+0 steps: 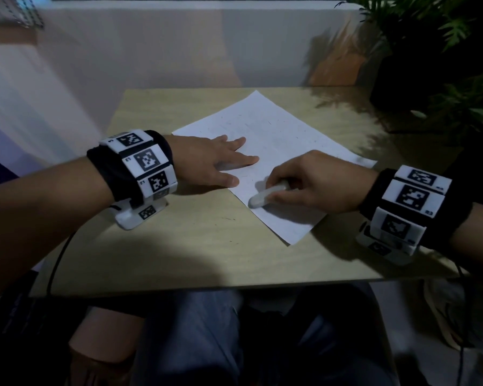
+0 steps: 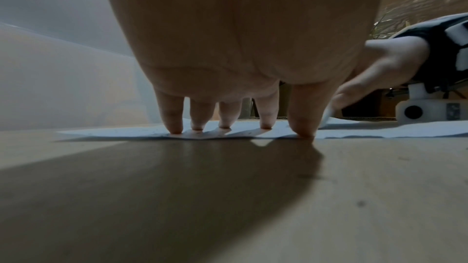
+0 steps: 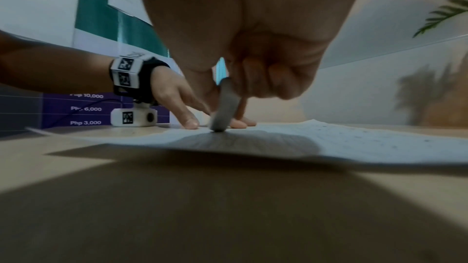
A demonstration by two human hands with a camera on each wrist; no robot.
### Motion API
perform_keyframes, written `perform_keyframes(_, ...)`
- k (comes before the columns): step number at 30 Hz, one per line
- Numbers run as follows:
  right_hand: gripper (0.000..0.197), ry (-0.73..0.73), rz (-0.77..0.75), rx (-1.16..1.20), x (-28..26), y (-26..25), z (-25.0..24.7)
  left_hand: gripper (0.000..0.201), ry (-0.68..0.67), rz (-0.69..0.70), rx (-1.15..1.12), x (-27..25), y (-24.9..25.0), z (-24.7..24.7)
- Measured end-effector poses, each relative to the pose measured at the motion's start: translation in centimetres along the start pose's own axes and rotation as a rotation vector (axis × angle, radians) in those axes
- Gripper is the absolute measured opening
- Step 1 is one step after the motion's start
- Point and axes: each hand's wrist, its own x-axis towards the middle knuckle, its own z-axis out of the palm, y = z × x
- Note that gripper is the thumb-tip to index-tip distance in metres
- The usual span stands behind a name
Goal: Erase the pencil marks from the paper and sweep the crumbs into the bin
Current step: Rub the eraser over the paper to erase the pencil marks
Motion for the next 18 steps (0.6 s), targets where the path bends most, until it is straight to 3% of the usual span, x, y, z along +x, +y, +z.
perform_keyframes(4, 0.042, 0.160, 0.114, -0.159, 0.4, 0.7, -0.3, 0.064, 0.005, -0.002, 0.001, 0.0, 0.0, -0.1)
perform_keyframes(7, 0.035, 0.021, 0.015, -0.087, -0.2, -0.2, 0.0, 0.064, 0.001, 0.000, 0.001, -0.2, 0.2, -0.2)
perform_keyframes(9, 0.042, -0.044, 0.022, 0.009, -0.2, -0.5, -0.3, 0.064, -0.002, 0.000, 0.002, -0.2, 0.1, -0.2)
perform_keyframes(14, 0.039, 0.148, 0.131, -0.177, 0.2, 0.4, -0.5, 0.067, -0.003, -0.004, 0.015, -0.2, 0.2, -0.2)
perform_keyframes(18, 0.043, -0.002, 0.038, 0.018, -0.5, -0.7, -0.3, 0.073, 0.008, 0.001, -0.017, -0.4, 0.2, 0.0)
